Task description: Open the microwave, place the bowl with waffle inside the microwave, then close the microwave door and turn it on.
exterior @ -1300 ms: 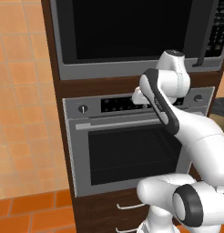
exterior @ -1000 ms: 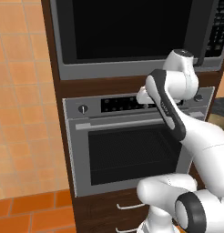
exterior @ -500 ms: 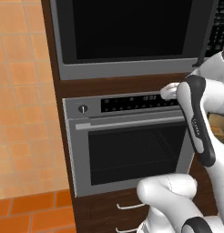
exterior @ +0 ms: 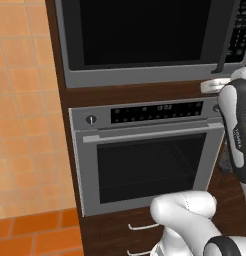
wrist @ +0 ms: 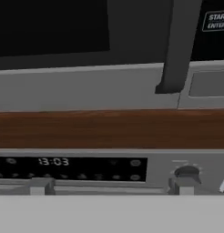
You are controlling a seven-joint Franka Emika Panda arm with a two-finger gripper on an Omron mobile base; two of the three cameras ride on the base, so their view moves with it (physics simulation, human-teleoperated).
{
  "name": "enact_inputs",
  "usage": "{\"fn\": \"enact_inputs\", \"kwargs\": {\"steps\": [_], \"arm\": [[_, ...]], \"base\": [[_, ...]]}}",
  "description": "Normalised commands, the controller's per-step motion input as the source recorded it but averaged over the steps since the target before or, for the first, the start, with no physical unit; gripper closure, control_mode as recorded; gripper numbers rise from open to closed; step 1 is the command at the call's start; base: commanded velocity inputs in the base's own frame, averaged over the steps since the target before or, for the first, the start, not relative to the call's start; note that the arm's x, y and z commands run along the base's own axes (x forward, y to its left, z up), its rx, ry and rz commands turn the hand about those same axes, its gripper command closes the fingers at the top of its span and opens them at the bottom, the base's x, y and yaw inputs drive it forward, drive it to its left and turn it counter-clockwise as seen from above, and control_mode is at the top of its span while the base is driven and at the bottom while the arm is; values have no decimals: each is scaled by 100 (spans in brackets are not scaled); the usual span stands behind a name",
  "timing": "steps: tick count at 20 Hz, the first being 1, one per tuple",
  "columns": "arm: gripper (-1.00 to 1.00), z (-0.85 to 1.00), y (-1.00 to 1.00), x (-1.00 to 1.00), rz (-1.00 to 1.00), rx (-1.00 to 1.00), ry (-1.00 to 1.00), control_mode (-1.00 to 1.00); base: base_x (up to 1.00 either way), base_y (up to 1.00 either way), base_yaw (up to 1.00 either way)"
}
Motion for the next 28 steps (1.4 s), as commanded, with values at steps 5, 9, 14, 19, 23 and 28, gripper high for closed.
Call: {"fn": "enact_inputs", "kwargs": {"steps": [5, 9, 14, 19, 23, 28], "arm": [[-100, 52, -44, 1, -11, -2, 0, -100], [-100, 38, -20, 6, -11, 0, 0, -100], [-100, 18, -2, 10, -3, 0, 0, -100], [-100, 1, -9, 27, 0, 0, 0, -100], [-100, 0, -32, 45, 0, 0, 0, -100], [-100, 0, -29, 55, 0, 0, 0, -100]], "base": [[0, 0, 0], [0, 0, 0], [0, 0, 0], [0, 0, 0], [0, 0, 0], [0, 0, 0]]}}
